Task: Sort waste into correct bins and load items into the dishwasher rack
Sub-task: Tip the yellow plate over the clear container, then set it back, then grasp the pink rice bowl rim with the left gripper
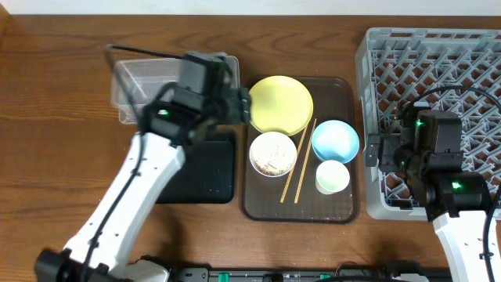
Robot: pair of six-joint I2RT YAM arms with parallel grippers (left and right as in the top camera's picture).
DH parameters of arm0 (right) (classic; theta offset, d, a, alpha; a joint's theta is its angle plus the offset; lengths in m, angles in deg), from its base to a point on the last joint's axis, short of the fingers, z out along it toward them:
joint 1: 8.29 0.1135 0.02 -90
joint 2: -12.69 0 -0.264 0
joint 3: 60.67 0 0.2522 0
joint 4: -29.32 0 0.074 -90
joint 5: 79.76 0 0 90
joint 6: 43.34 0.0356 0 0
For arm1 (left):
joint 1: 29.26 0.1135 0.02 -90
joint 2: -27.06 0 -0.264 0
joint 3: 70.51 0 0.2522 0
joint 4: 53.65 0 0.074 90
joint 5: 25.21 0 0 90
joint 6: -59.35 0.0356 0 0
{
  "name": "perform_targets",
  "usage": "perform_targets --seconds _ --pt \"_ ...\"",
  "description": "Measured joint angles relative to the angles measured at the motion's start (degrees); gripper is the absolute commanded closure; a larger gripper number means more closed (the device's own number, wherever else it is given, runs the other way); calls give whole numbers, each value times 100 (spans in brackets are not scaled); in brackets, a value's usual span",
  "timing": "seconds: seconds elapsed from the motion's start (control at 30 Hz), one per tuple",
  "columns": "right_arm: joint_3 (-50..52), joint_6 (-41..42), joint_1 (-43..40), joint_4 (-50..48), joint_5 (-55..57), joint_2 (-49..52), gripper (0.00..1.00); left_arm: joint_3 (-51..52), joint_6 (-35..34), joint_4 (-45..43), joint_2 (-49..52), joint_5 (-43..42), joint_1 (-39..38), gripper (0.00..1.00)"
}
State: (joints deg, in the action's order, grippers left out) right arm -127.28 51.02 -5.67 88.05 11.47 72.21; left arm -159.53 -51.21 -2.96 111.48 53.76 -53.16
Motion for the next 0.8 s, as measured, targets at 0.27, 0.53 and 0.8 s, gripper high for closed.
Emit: perform_targets --seconds 0.27,0.53,0.8 --pt "0 0 0 -20 0 0 1 2 105 -247 1078 101 -1368 28" --pt "0 2 0 -17 0 0 1 0 118 -319 2164 302 -2074 33" --pt "0 0 0 -17 0 0 1 2 125 -505 2603 393 -2159 41"
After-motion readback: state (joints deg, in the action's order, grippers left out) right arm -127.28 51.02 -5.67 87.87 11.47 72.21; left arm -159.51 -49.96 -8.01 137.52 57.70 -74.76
